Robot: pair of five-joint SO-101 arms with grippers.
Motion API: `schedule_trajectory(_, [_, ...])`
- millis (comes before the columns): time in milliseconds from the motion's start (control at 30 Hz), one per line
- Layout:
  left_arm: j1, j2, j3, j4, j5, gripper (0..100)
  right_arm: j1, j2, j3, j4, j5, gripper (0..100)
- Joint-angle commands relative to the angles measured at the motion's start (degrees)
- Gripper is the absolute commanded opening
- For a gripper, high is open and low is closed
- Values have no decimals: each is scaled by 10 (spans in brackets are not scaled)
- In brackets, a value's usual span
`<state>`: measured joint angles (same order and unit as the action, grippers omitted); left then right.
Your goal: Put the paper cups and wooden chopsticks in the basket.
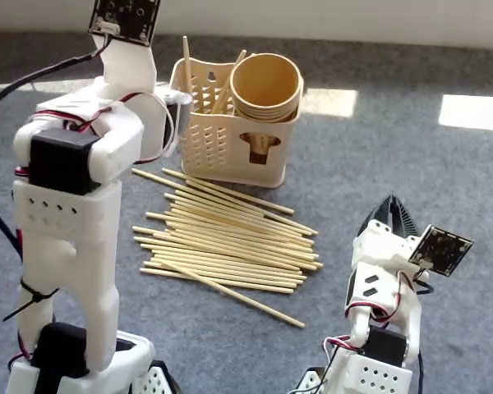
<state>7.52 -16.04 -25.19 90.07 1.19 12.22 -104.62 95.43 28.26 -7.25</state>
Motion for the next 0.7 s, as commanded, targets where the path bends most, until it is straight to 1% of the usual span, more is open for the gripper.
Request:
schedule_trajectory(0, [38,-17,-38,47,-25,140,-6,-2,0,-18,5,29])
schedule_trajectory(133, [77,-67,-37,72,-27,140,-6,-2,0,-18,5,29])
schedule_trajectory(233, [115,-116,-8,77,-29,140,-6,-2,0,-18,5,29])
schedule_trajectory(400, [188,-181,131,75,-104,140,-6,-2,0,-18,5,29])
schedule_trajectory(500, [209,-216,213,70,-138,140,-5,-2,0,-18,5,29])
schedule_trajectory(667, [225,-252,342,33,-197,140,-4,-2,0,-18,5,29])
